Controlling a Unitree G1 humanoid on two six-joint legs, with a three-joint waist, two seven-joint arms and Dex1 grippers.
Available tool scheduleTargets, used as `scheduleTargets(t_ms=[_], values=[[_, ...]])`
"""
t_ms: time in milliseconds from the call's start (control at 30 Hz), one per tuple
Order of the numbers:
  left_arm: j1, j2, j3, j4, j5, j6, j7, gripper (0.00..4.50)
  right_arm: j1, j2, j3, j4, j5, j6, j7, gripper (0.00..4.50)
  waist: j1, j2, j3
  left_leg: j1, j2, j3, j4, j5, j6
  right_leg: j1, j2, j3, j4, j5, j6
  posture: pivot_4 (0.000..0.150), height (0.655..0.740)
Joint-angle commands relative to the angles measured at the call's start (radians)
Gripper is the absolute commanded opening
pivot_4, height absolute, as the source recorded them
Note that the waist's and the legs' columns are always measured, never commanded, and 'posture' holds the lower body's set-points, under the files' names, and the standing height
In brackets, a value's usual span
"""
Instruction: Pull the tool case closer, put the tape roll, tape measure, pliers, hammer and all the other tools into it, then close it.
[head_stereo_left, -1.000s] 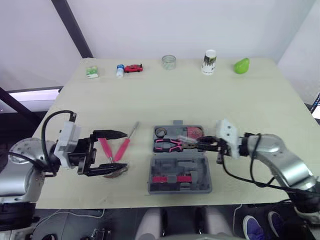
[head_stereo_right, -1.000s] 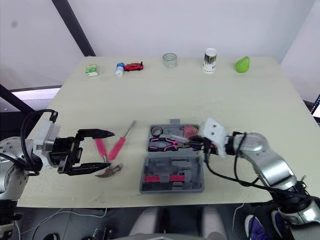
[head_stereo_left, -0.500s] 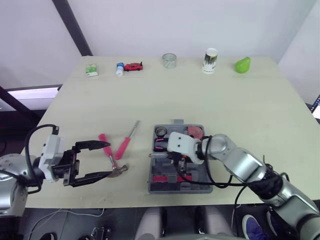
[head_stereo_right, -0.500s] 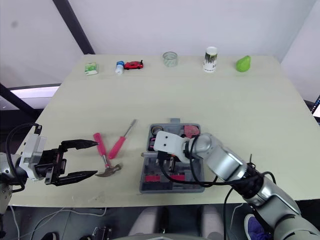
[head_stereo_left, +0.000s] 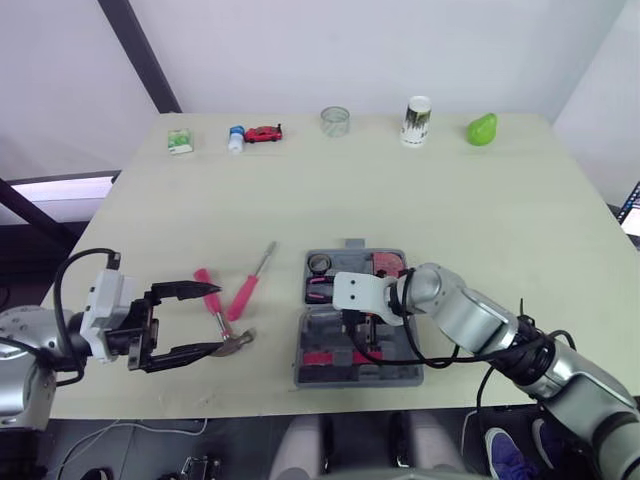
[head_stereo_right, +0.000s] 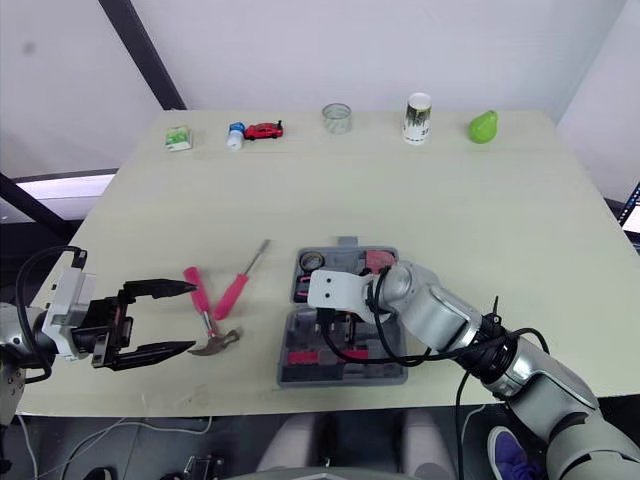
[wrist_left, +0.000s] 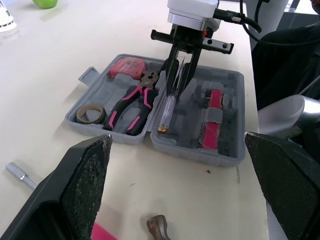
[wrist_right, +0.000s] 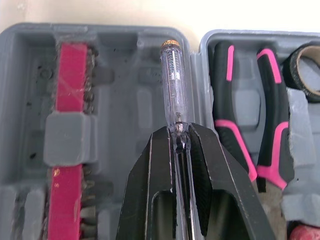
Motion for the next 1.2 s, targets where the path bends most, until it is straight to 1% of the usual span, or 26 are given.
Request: scheduleTargets(t_ms=[33, 467, 833, 933, 1000, 1200], values=[[-0.004, 0.008, 0.005, -0.016, -0.012, -0.027, -0.059, 4.50, -0.005, 0.013, -0.023, 0.001, -0.014, -0.021, -0.002, 0.03, 0.000, 0.000, 0.000, 0.000, 0.000, 0.000, 0.000, 0.000, 0.000, 0.000, 0.000, 0.000, 0.000, 0.000, 0.000, 0.150, 0.7400], [0.001, 0.015, -0.011, -0.035, -0.024, -0.031, -0.059, 4.50, 0.008, 0.083, -0.008, 0.087, -0.048, -0.067, 0.000, 0.03, -0.002, 0.000, 0.000, 0.000, 0.000, 0.000, 0.000, 0.000, 0.000, 0.000, 0.000, 0.000, 0.001, 0.000, 0.000, 0.150, 0.7400], [-0.001, 0.015, -0.035, -0.022, -0.011, -0.054, -0.059, 4.50, 0.027, 0.079, -0.024, 0.113, -0.068, -0.098, 0.009, 0.03, -0.018, 0.000, 0.000, 0.001, 0.000, 0.000, 0.000, 0.000, 0.000, 0.000, 0.000, 0.000, 0.002, 0.000, 0.000, 0.150, 0.7400], [-0.011, 0.013, -0.040, -0.015, -0.009, -0.053, -0.059, 4.50, 0.026, 0.067, -0.029, 0.094, -0.064, -0.105, 0.024, 1.38, -0.018, 0.000, 0.000, 0.001, 0.000, 0.000, 0.000, 0.000, 0.000, 0.000, 0.000, 0.000, 0.002, 0.000, 0.000, 0.150, 0.7400], [-0.015, 0.010, -0.041, -0.012, -0.008, -0.049, -0.059, 4.50, 0.027, 0.062, -0.039, 0.080, -0.062, -0.113, 0.026, 2.14, -0.018, 0.000, 0.000, 0.001, 0.000, 0.000, 0.000, 0.000, 0.000, 0.000, 0.000, 0.000, 0.002, 0.000, 0.000, 0.150, 0.7400], [-0.020, 0.004, -0.043, -0.007, -0.006, -0.045, -0.057, 4.50, 0.034, 0.069, -0.094, 0.067, -0.036, -0.131, 0.020, 2.14, -0.018, 0.000, 0.000, 0.001, 0.000, 0.000, 0.000, 0.000, 0.000, 0.000, 0.000, 0.001, 0.002, 0.000, 0.000, 0.150, 0.7400]])
